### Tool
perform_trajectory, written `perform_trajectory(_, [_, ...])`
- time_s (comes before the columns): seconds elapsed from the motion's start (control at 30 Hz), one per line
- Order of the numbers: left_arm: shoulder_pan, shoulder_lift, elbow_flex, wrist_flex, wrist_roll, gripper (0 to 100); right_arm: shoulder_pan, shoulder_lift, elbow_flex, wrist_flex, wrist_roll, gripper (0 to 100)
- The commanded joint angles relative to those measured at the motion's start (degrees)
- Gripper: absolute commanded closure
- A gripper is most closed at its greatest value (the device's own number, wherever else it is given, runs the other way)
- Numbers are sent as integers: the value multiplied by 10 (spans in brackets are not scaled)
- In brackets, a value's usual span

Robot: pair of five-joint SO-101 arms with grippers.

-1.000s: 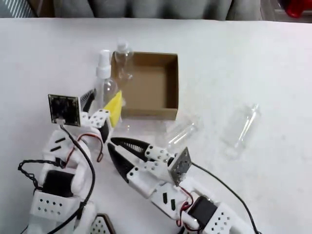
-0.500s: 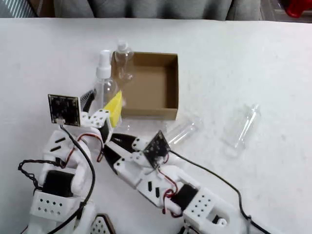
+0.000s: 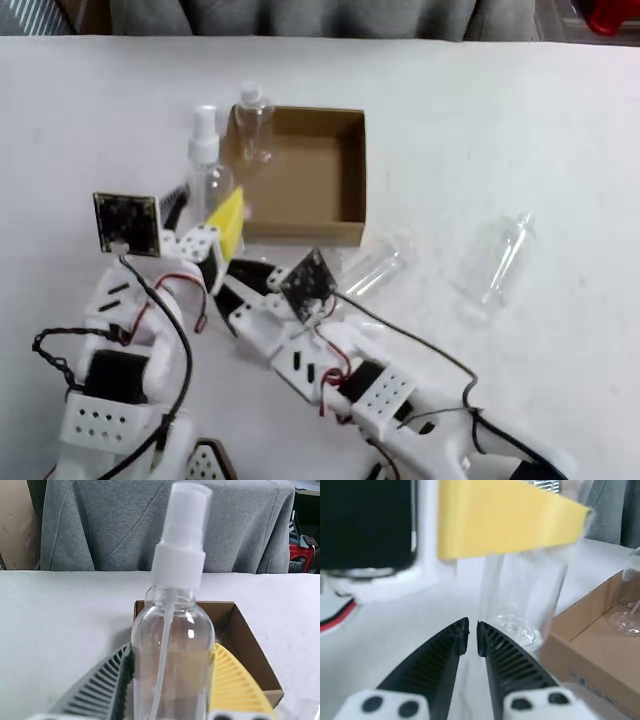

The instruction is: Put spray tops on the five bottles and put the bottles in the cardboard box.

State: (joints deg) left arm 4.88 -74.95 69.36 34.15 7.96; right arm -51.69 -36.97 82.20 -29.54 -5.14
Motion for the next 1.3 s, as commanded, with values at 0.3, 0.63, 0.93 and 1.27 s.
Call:
perform_trajectory(0.3, [27,-54,-37,48,-33,977,41,1,-51,-12,1,983])
perform_trajectory(0.63, [58,-117,-11,89,-35,977,43,1,-47,-12,2,983])
perform_trajectory(0.93, [34,-115,-4,53,-34,977,40,-6,-12,-9,6,983])
perform_trajectory(1.27, [-12,36,-11,-63,-36,977,43,-127,-7,235,6,983])
